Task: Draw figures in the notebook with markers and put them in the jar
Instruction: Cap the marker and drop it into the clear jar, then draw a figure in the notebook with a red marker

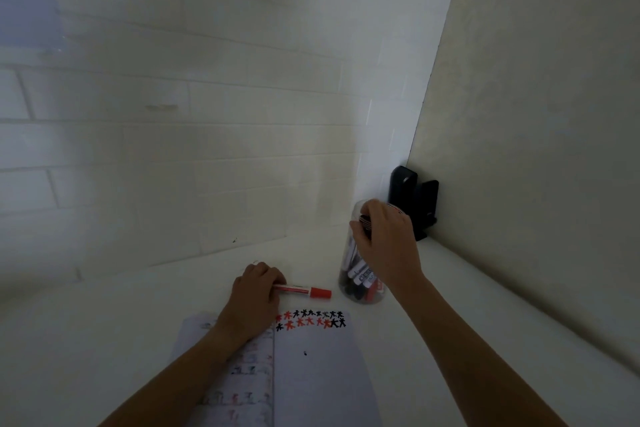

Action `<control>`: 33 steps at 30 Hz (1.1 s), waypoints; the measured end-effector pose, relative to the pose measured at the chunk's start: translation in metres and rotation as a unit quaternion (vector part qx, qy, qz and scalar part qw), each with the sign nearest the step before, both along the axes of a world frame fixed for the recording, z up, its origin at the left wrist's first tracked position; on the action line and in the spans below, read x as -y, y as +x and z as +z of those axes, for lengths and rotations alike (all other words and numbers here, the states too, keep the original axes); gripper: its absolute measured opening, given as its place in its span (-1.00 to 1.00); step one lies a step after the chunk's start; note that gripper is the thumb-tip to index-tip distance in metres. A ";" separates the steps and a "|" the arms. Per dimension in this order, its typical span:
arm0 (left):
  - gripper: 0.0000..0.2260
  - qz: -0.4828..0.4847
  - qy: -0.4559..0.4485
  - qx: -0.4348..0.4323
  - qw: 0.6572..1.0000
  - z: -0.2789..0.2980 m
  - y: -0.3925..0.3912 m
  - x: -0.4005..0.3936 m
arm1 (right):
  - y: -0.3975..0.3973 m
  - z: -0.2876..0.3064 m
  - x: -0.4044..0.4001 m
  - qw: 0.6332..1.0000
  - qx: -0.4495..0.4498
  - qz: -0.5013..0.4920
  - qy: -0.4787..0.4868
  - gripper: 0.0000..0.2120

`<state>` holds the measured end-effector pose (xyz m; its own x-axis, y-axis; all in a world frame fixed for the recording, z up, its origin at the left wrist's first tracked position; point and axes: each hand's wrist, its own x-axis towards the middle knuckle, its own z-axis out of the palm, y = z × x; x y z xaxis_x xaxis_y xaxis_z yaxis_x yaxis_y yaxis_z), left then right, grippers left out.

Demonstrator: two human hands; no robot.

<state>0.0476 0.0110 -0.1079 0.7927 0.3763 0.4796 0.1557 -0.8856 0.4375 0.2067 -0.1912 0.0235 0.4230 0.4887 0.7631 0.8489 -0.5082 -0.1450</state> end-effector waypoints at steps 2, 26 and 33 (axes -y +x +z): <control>-0.88 0.000 0.005 0.019 1.000 0.000 0.000 0.001 | -0.003 -0.010 0.005 0.999 0.030 0.003 0.018 -0.82; -0.86 -0.126 -0.096 0.165 0.974 0.029 -0.022 0.025 | -0.075 -0.101 -0.025 0.938 -0.275 0.209 -0.039 -0.64; -0.42 -0.151 -0.014 0.067 0.986 0.022 -0.019 0.023 | -0.066 -0.102 -0.015 0.844 -0.469 0.249 0.076 -0.78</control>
